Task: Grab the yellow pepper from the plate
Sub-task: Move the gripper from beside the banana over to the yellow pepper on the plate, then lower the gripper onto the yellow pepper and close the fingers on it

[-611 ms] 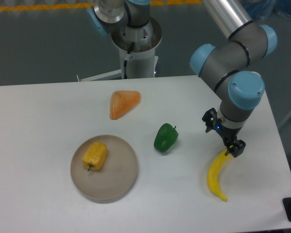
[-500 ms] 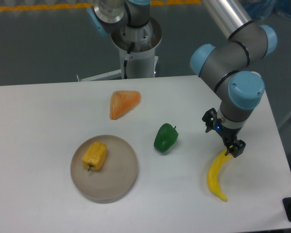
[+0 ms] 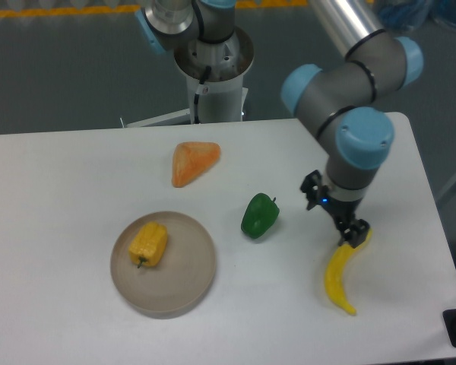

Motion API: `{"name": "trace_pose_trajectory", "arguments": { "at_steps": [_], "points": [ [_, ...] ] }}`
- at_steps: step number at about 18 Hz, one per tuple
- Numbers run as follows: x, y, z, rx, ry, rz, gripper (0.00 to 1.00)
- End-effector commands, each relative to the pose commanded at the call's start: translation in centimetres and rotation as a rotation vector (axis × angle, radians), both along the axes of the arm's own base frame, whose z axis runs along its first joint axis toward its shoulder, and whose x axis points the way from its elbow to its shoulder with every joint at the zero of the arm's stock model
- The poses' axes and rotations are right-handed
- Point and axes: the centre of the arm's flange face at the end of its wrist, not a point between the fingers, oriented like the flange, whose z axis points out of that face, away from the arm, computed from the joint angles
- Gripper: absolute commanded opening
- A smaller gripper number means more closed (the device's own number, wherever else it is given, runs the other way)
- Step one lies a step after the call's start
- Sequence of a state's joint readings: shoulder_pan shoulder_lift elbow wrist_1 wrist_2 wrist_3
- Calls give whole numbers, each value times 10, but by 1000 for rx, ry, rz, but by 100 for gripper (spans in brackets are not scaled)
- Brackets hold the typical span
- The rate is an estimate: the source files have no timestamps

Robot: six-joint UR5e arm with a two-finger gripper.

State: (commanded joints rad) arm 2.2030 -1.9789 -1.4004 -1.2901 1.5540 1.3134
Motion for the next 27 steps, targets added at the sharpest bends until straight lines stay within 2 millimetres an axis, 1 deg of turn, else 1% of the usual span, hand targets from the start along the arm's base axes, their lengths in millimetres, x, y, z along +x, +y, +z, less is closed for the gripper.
{"name": "trace_pose_trajectory", "arguments": {
  "at_steps": [1, 2, 3, 4, 6, 7, 8, 9, 10, 12, 14, 16, 17, 20, 22, 24, 27],
  "points": [
    [20, 4, 1, 8, -13, 18, 100],
    [45, 7, -5, 4, -34, 49, 100],
    [59, 7, -4, 0, -35, 60, 100],
    [82, 10, -7, -6, -42, 62, 100],
    [110, 16, -5, -5, -44, 112, 100],
    [123, 18, -8, -11, -50, 151, 100],
    [145, 21, -12, -19, -54, 206, 100],
    [154, 22, -15, -23, -56, 241, 100],
    [169, 23, -23, -30, -58, 290, 100],
    [179, 23, -36, -4, -54, 366, 100],
    [202, 24, -52, 34, -53, 436, 100],
    [225, 27, -63, 54, -59, 504, 100],
    [232, 28, -67, 49, -63, 542, 100],
    [257, 27, -81, 21, -66, 547, 100],
    [263, 24, -93, -3, -65, 541, 100],
    [272, 26, -98, -8, -65, 540, 100],
    [275, 26, -98, -7, -67, 535, 100]
  ]
}}
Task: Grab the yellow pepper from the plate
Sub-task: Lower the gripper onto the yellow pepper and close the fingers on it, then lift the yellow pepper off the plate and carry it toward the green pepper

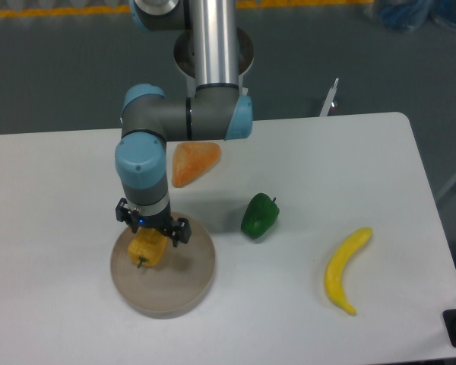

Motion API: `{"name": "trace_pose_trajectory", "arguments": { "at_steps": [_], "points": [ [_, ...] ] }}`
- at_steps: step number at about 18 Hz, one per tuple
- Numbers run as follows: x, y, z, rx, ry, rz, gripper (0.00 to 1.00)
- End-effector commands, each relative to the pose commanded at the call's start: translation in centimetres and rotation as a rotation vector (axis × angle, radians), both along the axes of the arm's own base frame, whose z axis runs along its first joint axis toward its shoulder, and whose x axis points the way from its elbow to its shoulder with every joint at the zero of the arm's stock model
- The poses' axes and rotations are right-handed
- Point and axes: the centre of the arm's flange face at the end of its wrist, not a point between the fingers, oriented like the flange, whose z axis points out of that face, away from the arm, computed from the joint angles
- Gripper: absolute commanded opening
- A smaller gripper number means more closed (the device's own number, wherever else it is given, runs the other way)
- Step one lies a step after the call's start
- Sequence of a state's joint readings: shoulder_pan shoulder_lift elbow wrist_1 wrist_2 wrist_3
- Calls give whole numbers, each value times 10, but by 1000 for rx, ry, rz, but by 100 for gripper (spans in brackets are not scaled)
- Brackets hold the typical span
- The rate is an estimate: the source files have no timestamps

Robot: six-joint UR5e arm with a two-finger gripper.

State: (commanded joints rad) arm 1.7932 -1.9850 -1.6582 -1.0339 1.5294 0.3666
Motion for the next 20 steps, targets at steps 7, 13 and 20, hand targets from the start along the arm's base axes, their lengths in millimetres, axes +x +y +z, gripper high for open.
{"name": "trace_pose_trajectory", "arguments": {
  "at_steps": [7, 13, 20],
  "points": [
    [-1, 14, -8, 29, 10, -3, 80],
    [-5, 28, 5, 60, 20, -10, 19],
    [-92, 19, 95, 196, 90, -16, 16]
  ]
}}
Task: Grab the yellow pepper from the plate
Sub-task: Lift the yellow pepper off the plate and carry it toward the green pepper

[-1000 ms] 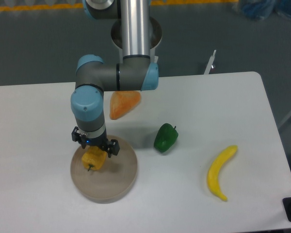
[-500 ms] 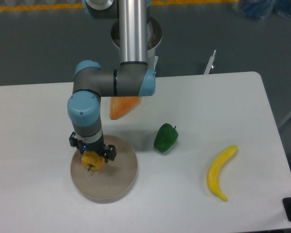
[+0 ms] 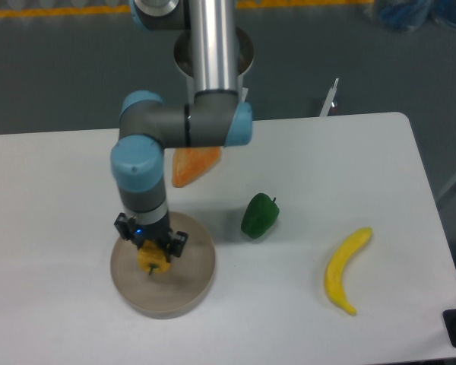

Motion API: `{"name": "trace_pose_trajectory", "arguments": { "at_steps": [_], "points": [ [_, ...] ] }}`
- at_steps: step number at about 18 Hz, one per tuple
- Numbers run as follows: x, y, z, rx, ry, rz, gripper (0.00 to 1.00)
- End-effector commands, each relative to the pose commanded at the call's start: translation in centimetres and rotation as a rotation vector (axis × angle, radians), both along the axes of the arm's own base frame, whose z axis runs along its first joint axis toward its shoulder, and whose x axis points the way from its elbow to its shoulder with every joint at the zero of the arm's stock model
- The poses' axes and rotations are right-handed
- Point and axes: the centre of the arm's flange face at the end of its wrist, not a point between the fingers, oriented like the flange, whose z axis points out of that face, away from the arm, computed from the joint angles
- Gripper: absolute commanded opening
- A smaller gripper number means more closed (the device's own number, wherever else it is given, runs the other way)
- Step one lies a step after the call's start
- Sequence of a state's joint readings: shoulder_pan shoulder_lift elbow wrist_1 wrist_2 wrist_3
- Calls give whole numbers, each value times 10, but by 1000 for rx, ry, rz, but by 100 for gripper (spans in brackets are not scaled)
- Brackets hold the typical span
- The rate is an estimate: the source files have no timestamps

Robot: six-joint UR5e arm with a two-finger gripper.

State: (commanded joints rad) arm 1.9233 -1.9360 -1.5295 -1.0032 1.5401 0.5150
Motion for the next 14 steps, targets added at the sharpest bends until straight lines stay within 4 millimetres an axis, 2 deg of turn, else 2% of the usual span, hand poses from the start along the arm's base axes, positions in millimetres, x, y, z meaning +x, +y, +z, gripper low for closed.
{"name": "trace_pose_trajectory", "arguments": {
  "at_steps": [2, 4, 5, 9, 12, 14],
  "points": [
    [-39, -10, 12, 9, 35, -67, 16],
    [-68, -18, 15, 0, 58, -113, 17],
    [-90, -32, 25, -19, 71, -135, 17],
    [-158, -69, 39, -82, 93, -256, 16],
    [-198, -76, 34, -94, 103, -276, 14],
    [-213, -76, 28, -103, 104, -291, 15]
  ]
}}
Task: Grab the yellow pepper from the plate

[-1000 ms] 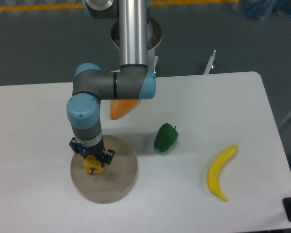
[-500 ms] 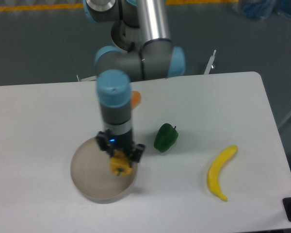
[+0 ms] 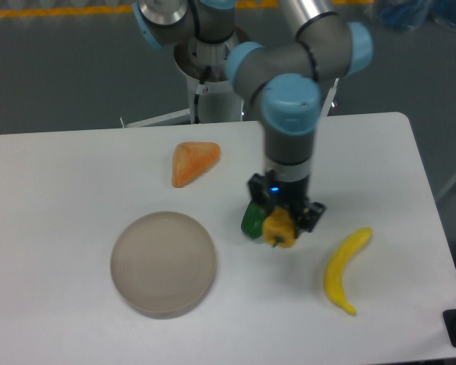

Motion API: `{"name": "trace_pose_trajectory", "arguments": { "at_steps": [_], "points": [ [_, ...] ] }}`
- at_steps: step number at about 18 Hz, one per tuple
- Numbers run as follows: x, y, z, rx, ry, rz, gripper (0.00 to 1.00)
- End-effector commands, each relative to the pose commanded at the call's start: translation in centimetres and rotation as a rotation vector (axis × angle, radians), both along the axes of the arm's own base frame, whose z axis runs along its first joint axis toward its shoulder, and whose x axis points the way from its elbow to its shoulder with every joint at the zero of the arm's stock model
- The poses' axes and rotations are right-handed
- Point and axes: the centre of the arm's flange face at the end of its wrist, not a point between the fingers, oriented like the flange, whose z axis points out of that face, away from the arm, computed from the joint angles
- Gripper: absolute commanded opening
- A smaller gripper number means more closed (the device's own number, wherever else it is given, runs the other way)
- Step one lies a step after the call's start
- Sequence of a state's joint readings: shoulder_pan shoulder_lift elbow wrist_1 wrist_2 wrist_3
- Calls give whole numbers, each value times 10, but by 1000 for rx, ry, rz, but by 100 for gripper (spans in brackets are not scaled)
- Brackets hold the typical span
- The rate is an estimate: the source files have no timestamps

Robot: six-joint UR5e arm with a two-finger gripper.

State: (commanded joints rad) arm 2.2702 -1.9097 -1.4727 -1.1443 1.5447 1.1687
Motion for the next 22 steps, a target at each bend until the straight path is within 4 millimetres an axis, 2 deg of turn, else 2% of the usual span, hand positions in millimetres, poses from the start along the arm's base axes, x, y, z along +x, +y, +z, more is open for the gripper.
{"name": "trace_pose_trajectory", "arguments": {
  "at_steps": [2, 8, 11, 22],
  "points": [
    [-9, 3, -14, -30, -4, -75, 16],
    [-14, 0, -30, -119, -20, -241, 18],
    [-25, -5, -31, -116, -19, -269, 18],
    [-31, -7, -33, -125, -22, -295, 18]
  ]
}}
